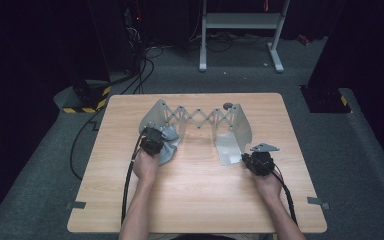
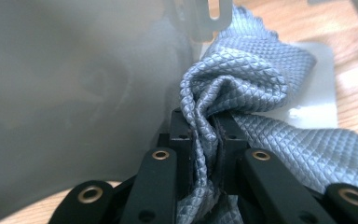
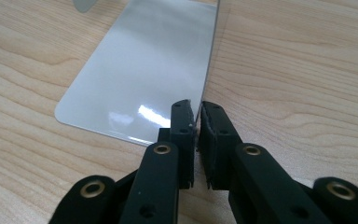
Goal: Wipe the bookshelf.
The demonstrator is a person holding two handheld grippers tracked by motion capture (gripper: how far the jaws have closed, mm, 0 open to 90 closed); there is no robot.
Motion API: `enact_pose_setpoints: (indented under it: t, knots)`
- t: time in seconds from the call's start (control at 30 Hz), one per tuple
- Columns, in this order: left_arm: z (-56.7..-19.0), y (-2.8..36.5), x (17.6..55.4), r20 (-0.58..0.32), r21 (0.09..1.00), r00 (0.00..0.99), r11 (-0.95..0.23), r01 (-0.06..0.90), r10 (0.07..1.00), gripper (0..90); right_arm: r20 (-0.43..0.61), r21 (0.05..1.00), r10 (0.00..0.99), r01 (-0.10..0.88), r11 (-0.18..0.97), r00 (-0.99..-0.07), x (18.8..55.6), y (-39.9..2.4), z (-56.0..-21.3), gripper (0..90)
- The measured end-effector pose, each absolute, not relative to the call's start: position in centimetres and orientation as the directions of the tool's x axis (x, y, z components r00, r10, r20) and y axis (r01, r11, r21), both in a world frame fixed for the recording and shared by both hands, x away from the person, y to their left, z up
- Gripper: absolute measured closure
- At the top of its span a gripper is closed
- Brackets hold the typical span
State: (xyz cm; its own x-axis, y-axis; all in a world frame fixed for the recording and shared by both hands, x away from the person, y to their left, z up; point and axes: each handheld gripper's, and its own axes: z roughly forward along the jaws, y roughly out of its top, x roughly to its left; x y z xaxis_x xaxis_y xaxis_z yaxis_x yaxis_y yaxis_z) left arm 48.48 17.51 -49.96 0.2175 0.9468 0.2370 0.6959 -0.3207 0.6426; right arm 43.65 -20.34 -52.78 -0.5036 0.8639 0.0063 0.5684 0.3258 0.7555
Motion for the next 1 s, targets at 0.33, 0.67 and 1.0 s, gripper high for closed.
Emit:
enact_pose_setpoints:
  t: [0.33, 0.67, 1.0]
  knots:
    - [-46.2, 17.3, 48.7, 0.226, 0.695, 0.174, -0.284, 0.66, 0.959, 80.4, 0.007, 0.756, 0.864, 0.568, 0.326, -0.504, 43.7, -20.3, -52.8, 84.2]
    - [-40.7, 17.1, 48.6, 0.205, 0.785, 0.13, -0.242, 0.57, 0.97, 80.3, 0.013, 0.755, 0.863, 0.571, 0.322, -0.504, 43.7, -20.4, -52.8, 84.3]
    - [-38.8, 16.4, 50.3, 0.209, 0.806, 0.134, -0.248, 0.537, 0.969, 80.1, 0.012, 0.755, 0.863, 0.571, 0.323, -0.505, 43.7, -20.4, -52.8, 84.3]
